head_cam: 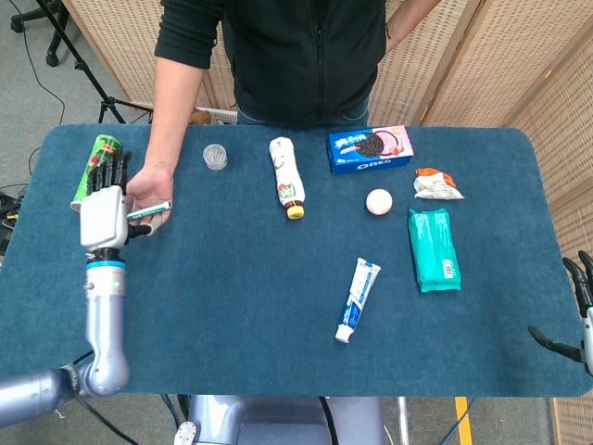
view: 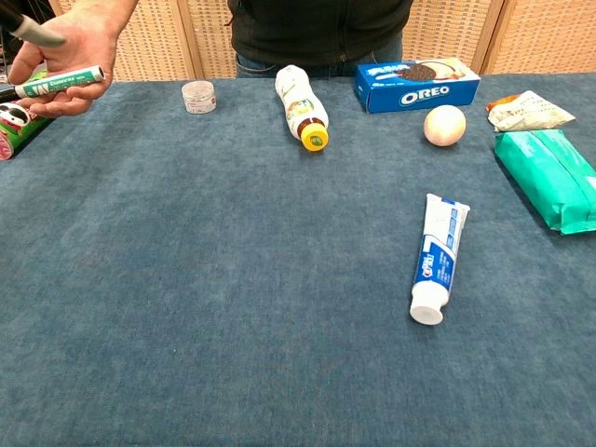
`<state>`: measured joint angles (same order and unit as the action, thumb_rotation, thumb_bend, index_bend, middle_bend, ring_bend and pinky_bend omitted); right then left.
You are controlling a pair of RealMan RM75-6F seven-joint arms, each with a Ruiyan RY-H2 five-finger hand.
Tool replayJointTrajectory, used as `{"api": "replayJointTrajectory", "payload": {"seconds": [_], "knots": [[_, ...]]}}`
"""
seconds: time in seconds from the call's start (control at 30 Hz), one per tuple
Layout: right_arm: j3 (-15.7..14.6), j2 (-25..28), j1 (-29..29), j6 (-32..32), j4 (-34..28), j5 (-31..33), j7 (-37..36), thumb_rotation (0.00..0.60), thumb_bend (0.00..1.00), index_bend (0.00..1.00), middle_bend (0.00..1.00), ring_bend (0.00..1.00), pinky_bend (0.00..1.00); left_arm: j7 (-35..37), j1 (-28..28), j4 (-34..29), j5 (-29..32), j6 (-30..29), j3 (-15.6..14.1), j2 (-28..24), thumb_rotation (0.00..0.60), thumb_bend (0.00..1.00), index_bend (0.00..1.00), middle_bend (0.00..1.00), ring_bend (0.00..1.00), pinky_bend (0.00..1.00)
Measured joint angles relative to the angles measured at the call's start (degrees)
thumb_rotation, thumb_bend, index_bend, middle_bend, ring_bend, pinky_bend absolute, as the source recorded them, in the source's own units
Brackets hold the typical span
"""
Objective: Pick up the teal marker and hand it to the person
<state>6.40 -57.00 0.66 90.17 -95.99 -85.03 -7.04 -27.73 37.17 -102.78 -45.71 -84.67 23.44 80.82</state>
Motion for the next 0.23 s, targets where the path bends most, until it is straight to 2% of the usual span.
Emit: {"api": "replayJointTrajectory", "payload": {"seconds": [0.17,0.23], "knots": [[0.0,-0.2,0.0,0.4,0.1,-0.5,0.1,0.6,0.0,0.0,0.0,0.0,0.0,9.4,-6.1,-2.5,-10.1,-1.2,-4.4,-5.5,0.6,0.12,0.0,0.0,0.0,0.0],[-0.1,-0.3,-0.1,0.7,0.0,-0.8,0.2,0.6,0.0,0.0,0.0,0.0,0.0,14.5,-9.0,-2.6,-14.4,-1.4,-7.1,-7.9,0.6,0.12,0.0,0.0,0.0,0.0]]}}
